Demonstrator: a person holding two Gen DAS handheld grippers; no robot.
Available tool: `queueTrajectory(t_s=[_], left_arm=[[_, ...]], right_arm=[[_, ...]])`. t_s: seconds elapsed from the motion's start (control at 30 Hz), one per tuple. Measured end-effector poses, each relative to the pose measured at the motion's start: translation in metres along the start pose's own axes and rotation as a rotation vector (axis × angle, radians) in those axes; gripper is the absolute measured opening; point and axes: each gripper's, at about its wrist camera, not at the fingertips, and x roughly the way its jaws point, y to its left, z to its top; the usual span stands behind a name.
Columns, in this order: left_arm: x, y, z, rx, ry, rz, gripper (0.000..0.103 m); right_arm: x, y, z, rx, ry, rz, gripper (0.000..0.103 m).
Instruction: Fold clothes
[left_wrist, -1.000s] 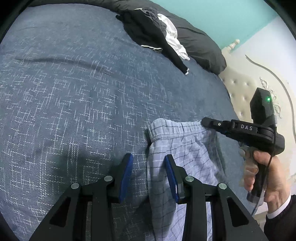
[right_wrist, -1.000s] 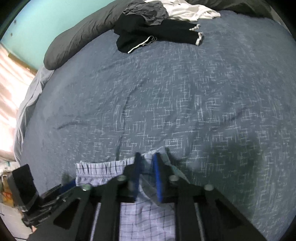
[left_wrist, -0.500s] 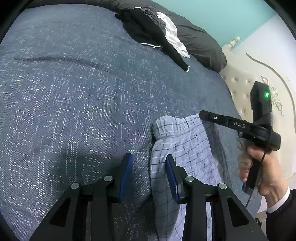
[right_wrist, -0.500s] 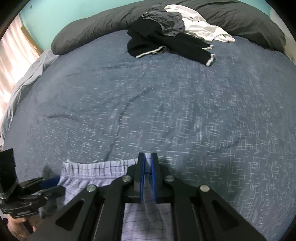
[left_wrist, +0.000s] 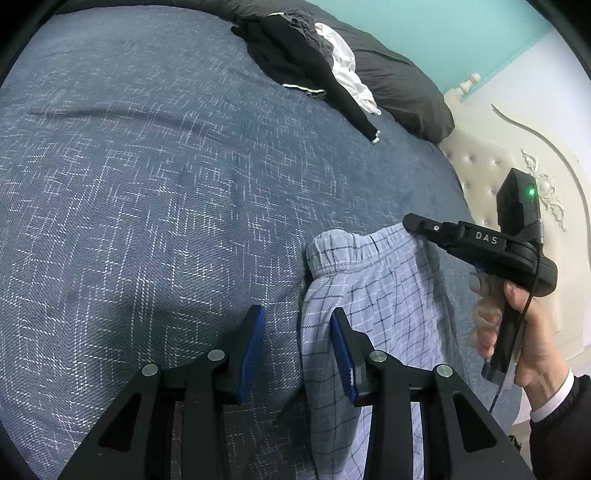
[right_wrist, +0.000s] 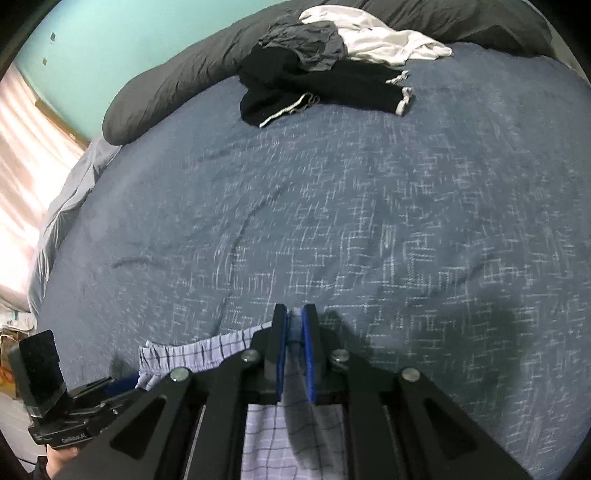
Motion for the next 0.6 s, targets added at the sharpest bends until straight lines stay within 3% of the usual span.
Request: queueTrajectory(t_s=[0.6], left_arm=[[0.001,0.001,0.002,-0.020,0.002,-0.012,0.039]], right_arm=[[-0.026,-0.003,-0.008,0.058,-0.053,-0.008,0.011]])
